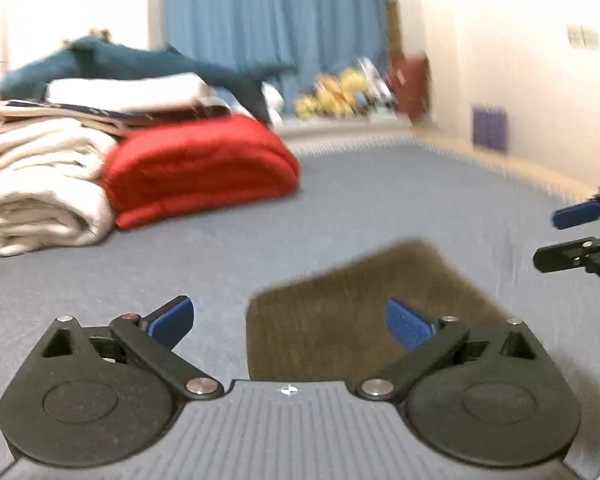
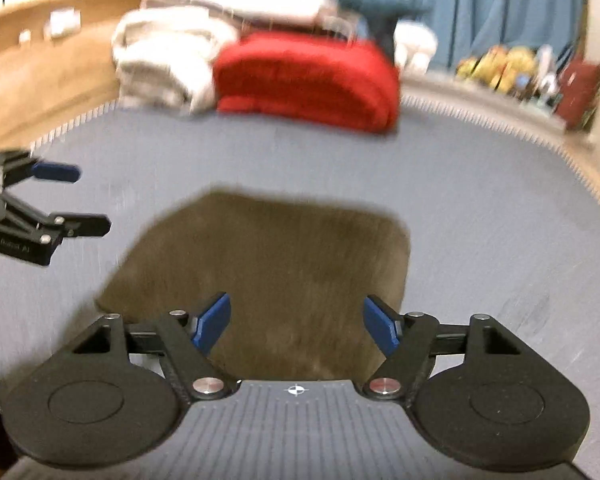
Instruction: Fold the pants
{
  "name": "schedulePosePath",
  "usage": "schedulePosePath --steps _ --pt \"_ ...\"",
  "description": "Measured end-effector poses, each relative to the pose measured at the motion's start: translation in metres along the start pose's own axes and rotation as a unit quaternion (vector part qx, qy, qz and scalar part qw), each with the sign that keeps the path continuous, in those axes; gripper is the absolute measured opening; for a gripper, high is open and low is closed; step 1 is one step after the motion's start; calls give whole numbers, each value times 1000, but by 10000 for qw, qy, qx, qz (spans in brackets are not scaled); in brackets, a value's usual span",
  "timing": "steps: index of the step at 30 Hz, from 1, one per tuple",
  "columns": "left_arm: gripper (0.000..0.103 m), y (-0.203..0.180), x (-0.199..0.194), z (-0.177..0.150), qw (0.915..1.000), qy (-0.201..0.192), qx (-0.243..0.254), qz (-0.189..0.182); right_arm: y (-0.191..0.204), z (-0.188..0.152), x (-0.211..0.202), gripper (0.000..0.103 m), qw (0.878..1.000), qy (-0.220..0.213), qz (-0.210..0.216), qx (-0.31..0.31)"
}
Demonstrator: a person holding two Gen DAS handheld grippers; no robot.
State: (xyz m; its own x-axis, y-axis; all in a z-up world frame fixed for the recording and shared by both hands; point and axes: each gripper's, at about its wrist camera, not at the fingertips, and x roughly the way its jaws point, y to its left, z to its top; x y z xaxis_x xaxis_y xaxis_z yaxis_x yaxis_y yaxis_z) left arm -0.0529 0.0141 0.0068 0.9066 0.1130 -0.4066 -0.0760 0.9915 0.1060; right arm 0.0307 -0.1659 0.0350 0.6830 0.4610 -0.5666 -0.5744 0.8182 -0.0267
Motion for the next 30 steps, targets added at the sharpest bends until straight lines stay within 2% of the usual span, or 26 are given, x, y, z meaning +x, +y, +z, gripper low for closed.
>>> schedulePosePath --steps 2,4,6,9,11,14,15,16,17,18,20,24,30 --pt "103 3 -16 7 9994 -140 -325 -6 3 11 -21 90 9986 -458 -252 65" --pt "103 7 -29 11 9977 -132 -661 52 5 23 -47 96 9948 -868 -456 266" --pt "103 7 -34 10 9960 113 -875 130 7 32 -67 100 9905 -1114 -485 651" --pt "103 5 -33 -3 9909 760 -1032 412 9 33 -82 102 9866 -1159 -371 1083" --pt "103 5 -27 -17 9832 1280 -1191 517 10 26 -81 102 9874 -1061 -405 1105" --pt "103 2 -8 -33 9734 1869 -1290 313 12 2 -58 102 9908 -678 -442 1087" --pt "103 1 -3 -35 9729 1916 -1262 287 11 -9 -43 102 9918 -445 -450 1114" --pt "103 0 0 -36 9735 1923 -1211 274 14 -20 -22 101 9901 132 -630 1249" --pt "103 -4 3 -36 9751 1905 -1112 252 14 -20 -22 101 9901 132 -630 1249" --pt "103 -6 6 -35 9766 1888 -1011 218 14 -22 -12 101 9884 367 -670 1316" --pt "103 -11 9 -36 9786 1863 -861 183 19 -24 -7 101 9897 328 -543 1280" --pt "103 -16 19 -38 9753 1977 -968 170 30 -22 1 102 9927 345 -579 996" --pt "103 -27 27 -44 9729 2150 -837 133 36 -27 8 102 9912 646 -394 1089"
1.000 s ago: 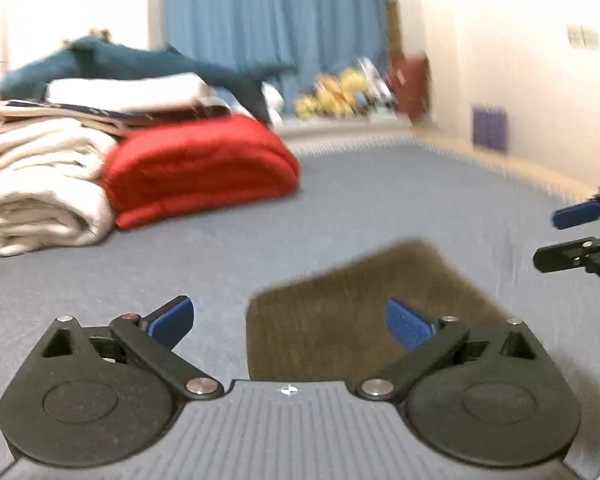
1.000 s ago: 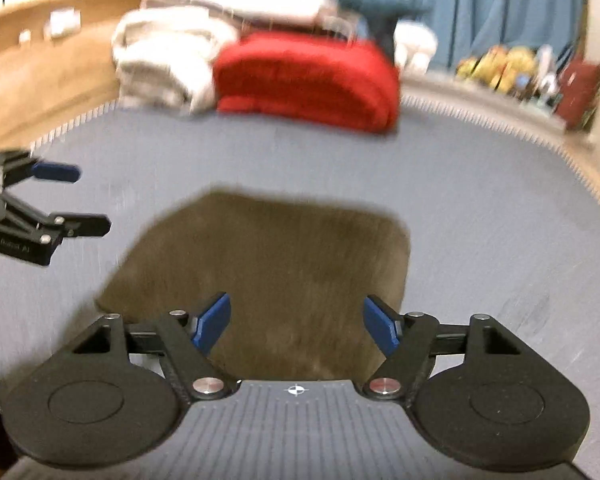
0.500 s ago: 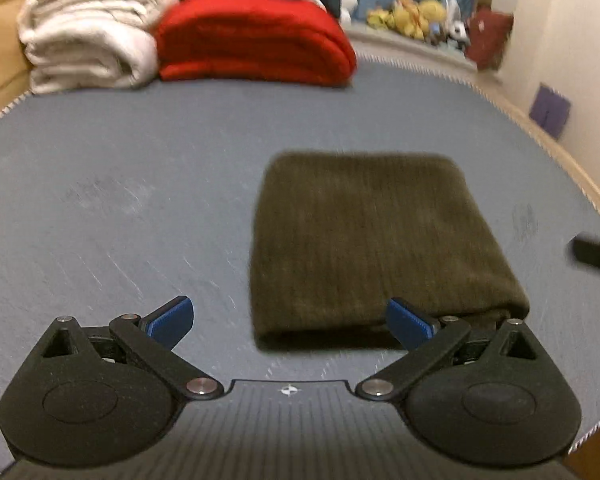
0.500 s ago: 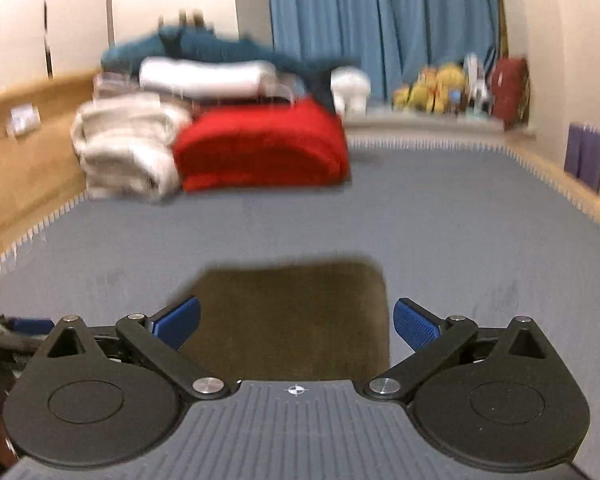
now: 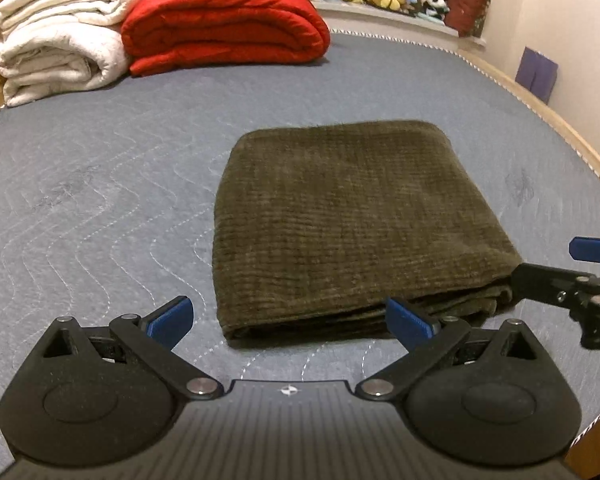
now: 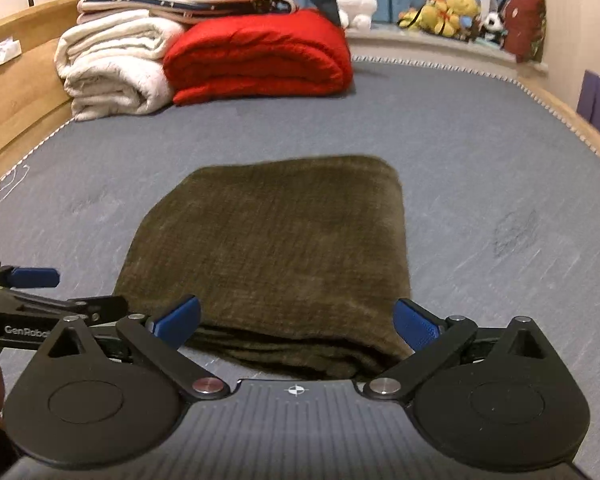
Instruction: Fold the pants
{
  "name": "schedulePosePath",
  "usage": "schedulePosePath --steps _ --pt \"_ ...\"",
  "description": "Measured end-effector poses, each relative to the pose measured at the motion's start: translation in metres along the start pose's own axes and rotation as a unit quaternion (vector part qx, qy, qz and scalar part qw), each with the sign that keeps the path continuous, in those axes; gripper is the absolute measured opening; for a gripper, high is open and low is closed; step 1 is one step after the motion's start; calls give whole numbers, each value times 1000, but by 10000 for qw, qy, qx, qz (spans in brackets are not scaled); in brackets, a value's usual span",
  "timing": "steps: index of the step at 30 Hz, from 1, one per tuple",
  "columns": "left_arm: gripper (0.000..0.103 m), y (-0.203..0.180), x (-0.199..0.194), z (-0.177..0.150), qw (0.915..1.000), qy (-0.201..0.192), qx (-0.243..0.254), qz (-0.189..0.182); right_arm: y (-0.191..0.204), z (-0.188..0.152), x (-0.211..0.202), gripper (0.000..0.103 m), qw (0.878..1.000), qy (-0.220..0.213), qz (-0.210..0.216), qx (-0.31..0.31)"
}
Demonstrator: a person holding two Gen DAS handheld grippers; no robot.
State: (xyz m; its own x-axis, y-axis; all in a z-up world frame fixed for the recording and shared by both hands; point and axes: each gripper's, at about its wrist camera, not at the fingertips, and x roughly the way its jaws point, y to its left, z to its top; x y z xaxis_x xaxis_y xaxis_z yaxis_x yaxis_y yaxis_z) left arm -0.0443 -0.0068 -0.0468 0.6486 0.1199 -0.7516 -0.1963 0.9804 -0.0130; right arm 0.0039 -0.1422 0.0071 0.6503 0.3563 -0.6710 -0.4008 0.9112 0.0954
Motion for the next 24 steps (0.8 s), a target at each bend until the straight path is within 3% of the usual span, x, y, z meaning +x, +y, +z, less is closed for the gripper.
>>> schedulePosePath --steps 6,24 --pt "103 -4 4 -5 9998 166 29 -52 2 -5 2 102 9998 205 24 -74" --pt "103 -4 3 -10 9997 206 132 -68 2 -9 0 102 9996 225 -72 -149"
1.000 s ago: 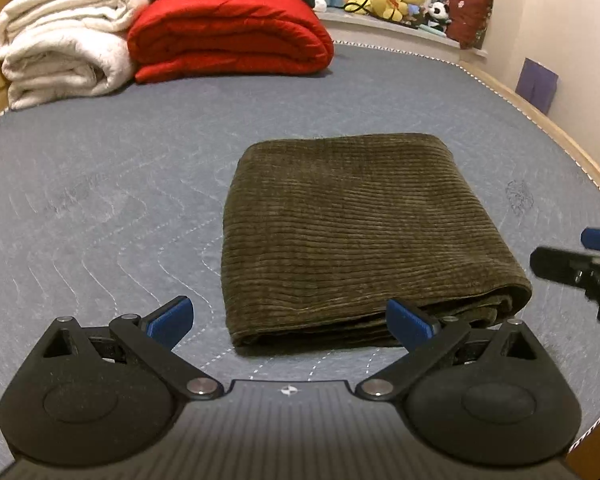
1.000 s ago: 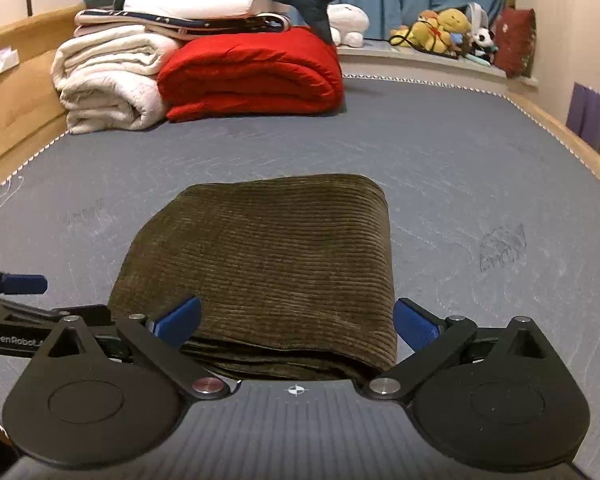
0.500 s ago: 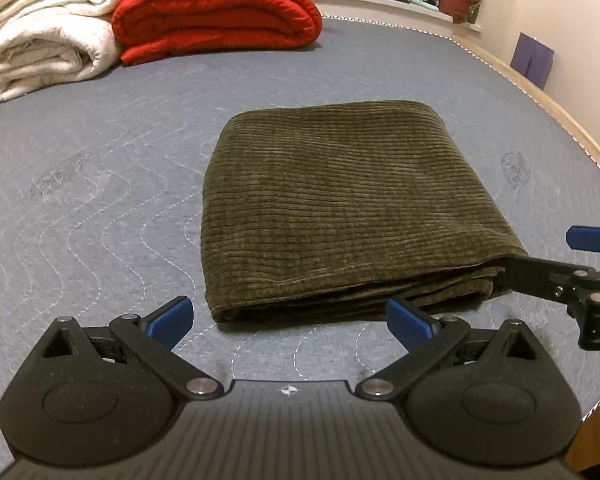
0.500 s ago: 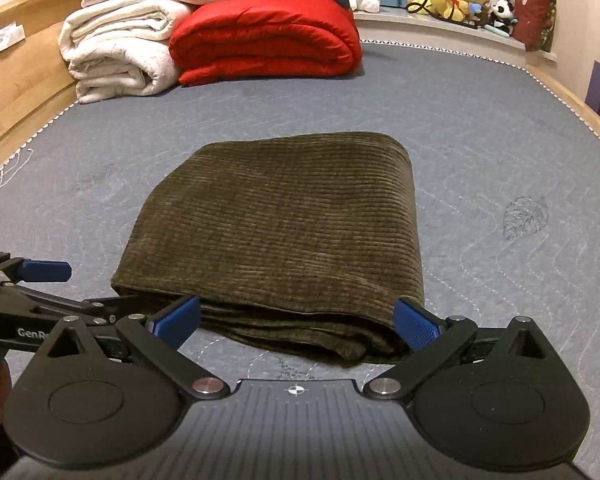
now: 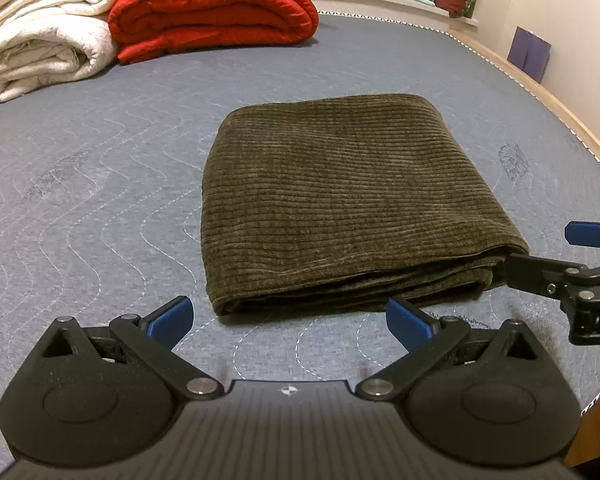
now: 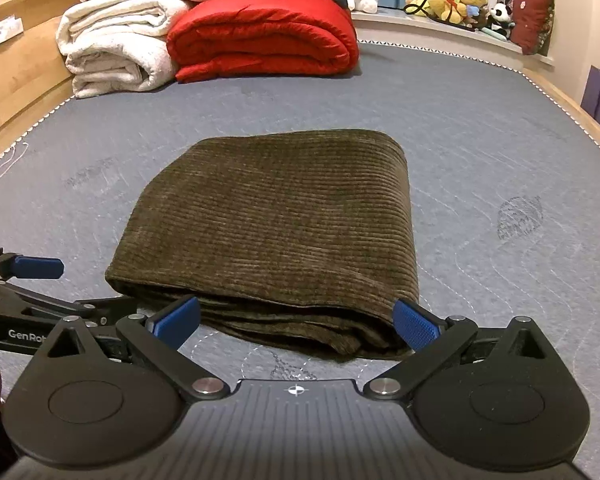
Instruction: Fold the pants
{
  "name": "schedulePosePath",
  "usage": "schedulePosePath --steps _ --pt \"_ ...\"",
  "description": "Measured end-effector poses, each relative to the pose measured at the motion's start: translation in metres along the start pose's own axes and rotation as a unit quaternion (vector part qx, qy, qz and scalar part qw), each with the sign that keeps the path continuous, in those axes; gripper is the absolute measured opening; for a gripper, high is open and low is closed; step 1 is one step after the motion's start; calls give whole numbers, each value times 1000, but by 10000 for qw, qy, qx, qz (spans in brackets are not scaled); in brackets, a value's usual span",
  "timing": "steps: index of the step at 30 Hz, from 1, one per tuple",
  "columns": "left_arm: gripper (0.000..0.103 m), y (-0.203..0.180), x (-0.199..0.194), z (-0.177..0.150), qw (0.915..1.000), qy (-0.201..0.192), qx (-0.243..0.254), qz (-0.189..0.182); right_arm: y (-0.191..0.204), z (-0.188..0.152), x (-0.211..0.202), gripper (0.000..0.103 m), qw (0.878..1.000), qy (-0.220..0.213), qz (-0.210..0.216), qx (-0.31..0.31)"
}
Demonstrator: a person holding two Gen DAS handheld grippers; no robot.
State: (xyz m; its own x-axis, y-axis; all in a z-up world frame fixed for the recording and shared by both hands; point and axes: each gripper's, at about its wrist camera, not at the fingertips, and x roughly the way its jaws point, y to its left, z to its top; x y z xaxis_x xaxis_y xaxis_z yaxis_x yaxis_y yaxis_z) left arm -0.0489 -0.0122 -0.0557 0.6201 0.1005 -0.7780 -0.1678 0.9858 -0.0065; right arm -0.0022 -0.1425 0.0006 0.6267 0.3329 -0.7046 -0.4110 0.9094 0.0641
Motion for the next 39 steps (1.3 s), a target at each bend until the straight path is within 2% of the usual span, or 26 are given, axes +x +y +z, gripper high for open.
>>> schedulePosePath --steps 39 --pt "103 1 0 0 10000 -5 47 -14 4 -4 5 102 10000 51 -9 -85"
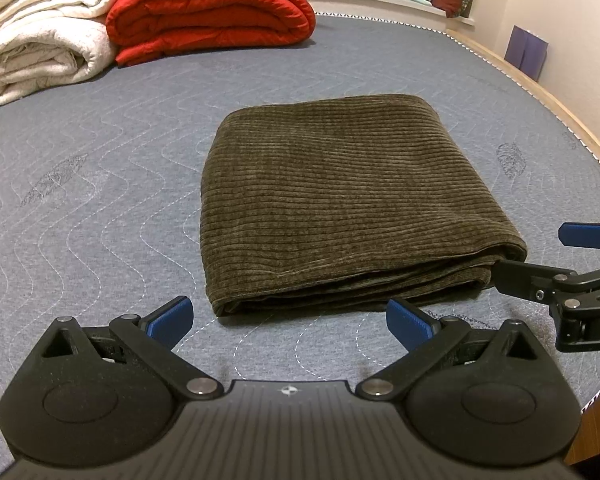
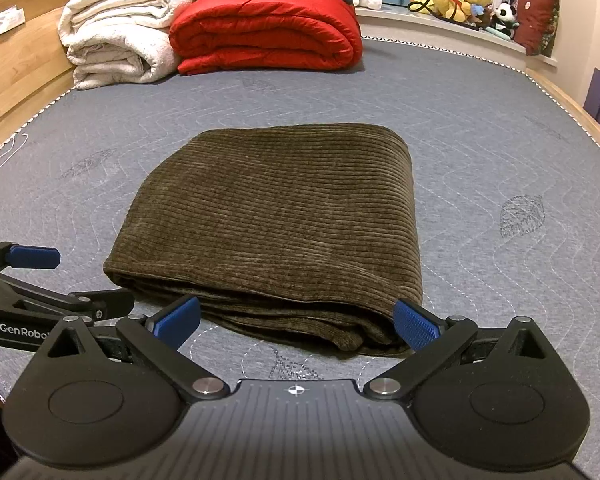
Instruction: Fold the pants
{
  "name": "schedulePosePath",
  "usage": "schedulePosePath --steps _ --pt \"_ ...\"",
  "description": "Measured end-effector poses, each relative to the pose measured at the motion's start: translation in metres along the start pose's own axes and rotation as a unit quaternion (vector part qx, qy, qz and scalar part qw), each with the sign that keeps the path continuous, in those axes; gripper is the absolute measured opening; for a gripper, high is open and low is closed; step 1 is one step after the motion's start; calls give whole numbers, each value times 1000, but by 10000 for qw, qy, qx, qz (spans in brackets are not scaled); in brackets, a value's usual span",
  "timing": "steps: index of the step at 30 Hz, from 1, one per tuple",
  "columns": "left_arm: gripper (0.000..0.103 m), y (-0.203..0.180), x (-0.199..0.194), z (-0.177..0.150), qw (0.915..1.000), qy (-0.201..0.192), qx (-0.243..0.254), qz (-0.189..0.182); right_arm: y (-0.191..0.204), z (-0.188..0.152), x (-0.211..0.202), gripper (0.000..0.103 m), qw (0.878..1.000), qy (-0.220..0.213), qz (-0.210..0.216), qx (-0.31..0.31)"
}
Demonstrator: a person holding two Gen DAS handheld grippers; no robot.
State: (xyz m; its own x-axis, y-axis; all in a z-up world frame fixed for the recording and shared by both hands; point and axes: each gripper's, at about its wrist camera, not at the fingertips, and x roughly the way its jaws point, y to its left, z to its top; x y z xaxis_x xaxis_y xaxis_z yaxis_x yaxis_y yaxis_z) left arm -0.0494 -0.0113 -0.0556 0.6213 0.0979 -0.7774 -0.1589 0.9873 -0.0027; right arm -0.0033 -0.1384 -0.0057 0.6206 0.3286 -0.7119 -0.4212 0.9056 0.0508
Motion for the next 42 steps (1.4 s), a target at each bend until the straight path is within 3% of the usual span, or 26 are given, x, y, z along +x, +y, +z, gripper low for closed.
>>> schedulePosePath --steps 42 --pt "103 0 -2 0 10000 -51 58 -33 1 -2 1 102 10000 26 -28 19"
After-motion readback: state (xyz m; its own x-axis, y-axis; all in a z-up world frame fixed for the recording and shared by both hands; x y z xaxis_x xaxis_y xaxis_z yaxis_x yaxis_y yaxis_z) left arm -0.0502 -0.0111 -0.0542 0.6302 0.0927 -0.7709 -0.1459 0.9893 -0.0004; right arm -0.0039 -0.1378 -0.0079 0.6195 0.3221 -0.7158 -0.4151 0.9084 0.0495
